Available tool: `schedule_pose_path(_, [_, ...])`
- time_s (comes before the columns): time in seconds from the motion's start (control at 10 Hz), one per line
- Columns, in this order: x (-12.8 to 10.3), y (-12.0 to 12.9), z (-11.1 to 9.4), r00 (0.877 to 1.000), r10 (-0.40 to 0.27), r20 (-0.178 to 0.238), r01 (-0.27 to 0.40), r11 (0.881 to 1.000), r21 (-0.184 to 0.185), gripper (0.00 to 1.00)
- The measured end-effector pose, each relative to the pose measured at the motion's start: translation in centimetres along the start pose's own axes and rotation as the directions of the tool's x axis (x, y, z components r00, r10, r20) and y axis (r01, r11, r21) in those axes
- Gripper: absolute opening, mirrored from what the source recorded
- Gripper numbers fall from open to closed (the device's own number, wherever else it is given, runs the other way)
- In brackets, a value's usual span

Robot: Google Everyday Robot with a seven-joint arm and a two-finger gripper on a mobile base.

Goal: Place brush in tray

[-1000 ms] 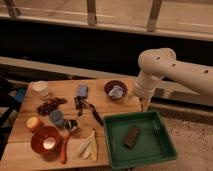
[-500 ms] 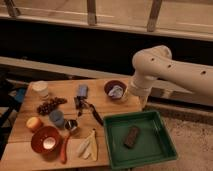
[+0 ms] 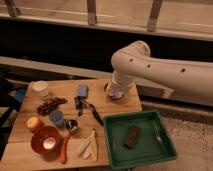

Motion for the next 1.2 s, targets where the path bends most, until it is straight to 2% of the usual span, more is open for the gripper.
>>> schedule_pose_path(0.4, [0.0, 0.0, 0.0, 1.000, -0.004, 0.004, 0.004, 1.000, 0.001, 0.65])
schedule_pose_path(0.6, [-0.2, 0.8, 0.5, 0.999, -0.038, 0.014, 0.038, 0.999, 0.004, 0.65])
schedule_pose_path(0.9, [-0.8, 4.8, 3.0, 0.993, -0.119, -0.004, 0.119, 0.993, -0.013, 0.65])
schedule_pose_path(1.0, [-0.6, 6.1, 4.8, 0.988, -0.149, -0.029, 0.148, 0.989, -0.026, 0.65])
schedule_pose_path(1.2, [0.0, 6.8, 7.3, 0.984, -0.161, -0.070, 0.158, 0.986, -0.043, 0.65])
